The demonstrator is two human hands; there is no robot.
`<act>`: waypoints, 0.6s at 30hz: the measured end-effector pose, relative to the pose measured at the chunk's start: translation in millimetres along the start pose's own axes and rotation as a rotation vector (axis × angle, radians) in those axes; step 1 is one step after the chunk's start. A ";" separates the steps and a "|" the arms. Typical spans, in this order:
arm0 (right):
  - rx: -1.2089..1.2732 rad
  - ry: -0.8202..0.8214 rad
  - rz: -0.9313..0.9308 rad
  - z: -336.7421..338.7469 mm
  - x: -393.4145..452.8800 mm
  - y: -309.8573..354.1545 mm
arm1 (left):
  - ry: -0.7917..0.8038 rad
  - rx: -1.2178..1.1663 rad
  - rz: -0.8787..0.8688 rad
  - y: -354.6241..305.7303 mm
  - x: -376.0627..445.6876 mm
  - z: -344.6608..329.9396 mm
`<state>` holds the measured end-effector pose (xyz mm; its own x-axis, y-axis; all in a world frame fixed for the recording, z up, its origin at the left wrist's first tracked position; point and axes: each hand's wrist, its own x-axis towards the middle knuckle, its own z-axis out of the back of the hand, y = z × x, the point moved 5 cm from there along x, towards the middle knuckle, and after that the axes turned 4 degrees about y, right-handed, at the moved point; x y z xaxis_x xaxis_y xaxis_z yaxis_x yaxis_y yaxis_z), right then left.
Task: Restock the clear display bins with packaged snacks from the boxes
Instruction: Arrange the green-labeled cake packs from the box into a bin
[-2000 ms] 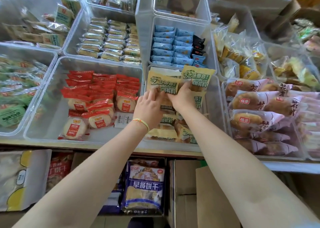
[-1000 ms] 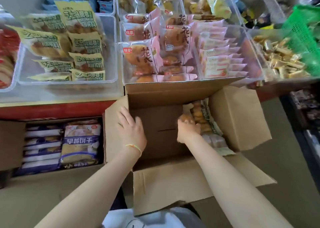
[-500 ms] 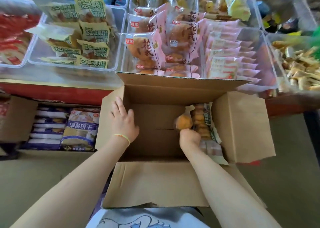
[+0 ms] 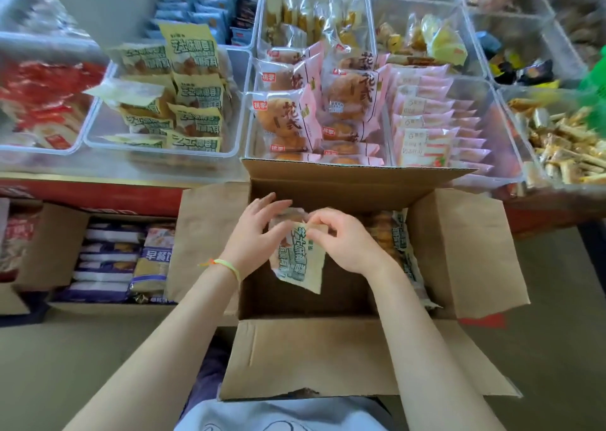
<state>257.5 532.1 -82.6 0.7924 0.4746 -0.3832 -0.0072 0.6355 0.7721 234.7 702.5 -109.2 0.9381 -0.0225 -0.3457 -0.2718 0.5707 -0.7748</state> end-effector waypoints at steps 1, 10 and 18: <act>-0.010 -0.029 0.026 5.9 -0.6 14.6 | 0.041 -0.042 -0.047 -7.9 -3.5 4.6; 0.001 -0.086 0.144 27.8 13.0 137.6 | 0.215 -0.048 -0.364 -30.5 -4.7 97.6; 0.049 -0.354 0.080 -11.9 94.5 200.4 | 0.046 -0.873 -0.057 40.5 18.8 202.1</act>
<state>323.7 711.6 29.9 0.9526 0.2759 -0.1279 -0.0552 0.5705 0.8194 284.7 891.0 -40.1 0.9508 -0.0760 -0.3003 -0.3096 -0.2644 -0.9134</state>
